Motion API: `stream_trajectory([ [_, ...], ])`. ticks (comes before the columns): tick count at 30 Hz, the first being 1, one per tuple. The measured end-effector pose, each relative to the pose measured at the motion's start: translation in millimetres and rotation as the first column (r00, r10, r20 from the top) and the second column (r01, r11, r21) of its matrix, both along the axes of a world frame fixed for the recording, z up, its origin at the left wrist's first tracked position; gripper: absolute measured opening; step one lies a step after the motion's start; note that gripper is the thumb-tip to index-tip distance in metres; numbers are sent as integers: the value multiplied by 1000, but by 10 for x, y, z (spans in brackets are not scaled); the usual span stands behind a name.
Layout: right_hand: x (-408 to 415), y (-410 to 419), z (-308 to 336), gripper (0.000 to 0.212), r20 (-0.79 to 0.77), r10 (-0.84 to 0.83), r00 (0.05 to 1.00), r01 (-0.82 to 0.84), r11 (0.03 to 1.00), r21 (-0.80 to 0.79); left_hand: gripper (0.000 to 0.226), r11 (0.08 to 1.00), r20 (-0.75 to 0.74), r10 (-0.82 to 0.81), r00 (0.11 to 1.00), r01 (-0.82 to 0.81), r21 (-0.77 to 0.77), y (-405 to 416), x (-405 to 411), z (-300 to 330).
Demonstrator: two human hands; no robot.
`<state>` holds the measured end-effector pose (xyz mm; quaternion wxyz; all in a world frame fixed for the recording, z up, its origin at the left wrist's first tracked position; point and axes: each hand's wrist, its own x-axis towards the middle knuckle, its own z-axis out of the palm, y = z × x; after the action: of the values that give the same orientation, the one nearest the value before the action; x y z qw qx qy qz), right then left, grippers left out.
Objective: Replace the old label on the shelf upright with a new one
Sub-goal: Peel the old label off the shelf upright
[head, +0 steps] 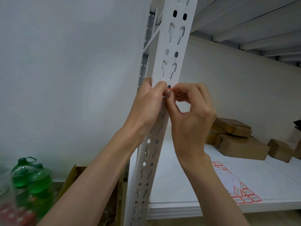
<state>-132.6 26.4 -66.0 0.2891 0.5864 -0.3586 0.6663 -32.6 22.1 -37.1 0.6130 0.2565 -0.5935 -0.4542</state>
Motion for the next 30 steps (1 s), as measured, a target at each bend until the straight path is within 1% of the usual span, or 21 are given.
stream_trajectory([
  [6,15,-16,-46,8,17,-10,1000,10,999,43,8,1000,4,4,1000,-4,7,5,11,8],
  [8,-19,-5,-39,6,23,11,1000,-12,999,37,4,1000,17,18,1000,-18,-1,8,5,6],
  [10,-44,11,-19,6,9,25,1000,-25,999,26,9,999,42,36,998,-36,-10,11,5,2],
  [12,-50,19,-3,6,-3,31,1000,-31,999,24,4,999,50,47,998,-46,-20,10,5,4],
  [15,-48,29,9,6,-11,23,1000,-22,1000,9,9,998,47,54,997,-52,-36,-1,1,-2],
  [23,-20,57,11,5,-7,13,1000,-13,1000,15,10,998,33,62,998,-61,-24,1,-9,-2],
  [30,17,79,54,4,15,23,1000,-24,996,89,25,999,30,25,999,-23,-46,-2,-11,-1],
])
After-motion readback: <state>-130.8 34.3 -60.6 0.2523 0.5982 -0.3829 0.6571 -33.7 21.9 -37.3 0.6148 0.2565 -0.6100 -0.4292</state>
